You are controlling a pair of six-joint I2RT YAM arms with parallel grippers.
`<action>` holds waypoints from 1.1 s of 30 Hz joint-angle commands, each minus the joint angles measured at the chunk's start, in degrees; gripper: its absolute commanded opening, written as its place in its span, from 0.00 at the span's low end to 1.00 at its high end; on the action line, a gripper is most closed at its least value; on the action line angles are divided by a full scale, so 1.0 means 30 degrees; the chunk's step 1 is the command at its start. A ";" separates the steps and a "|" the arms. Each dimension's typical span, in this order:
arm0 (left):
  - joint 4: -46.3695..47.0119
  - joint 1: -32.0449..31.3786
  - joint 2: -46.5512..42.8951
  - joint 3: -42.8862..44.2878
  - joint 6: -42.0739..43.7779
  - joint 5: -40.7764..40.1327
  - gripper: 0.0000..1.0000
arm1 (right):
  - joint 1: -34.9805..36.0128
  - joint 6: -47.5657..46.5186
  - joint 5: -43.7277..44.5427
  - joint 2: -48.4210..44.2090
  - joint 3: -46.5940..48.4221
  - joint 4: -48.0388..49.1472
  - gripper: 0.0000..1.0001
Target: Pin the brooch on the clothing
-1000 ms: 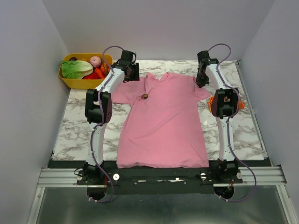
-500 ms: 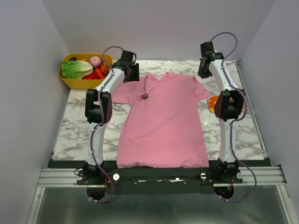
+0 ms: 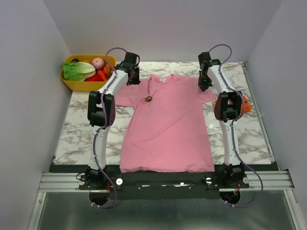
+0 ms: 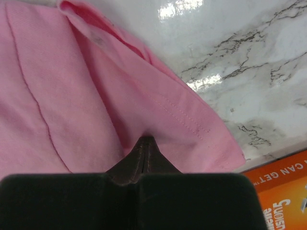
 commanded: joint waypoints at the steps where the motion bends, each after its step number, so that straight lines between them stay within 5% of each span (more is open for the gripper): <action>1: -0.1446 0.0117 0.0851 0.1183 0.0597 -0.1588 0.26 | -0.0055 -0.0359 0.1402 0.0747 0.1386 -0.1645 0.01; 9: -0.4753 0.0117 0.3341 0.5397 0.0921 -0.2264 0.20 | -0.0084 -0.1559 0.2283 0.1626 0.1738 -0.1119 0.00; 21: -0.6689 0.0614 0.5861 0.8008 0.0013 -0.3466 0.08 | -0.1224 -0.1708 0.2488 0.1158 0.0654 -0.1089 0.00; 33: -0.6986 0.1845 0.6099 0.6520 -0.0982 -0.3641 0.03 | -0.1842 -0.1649 0.2137 0.1012 0.0390 -0.1119 0.00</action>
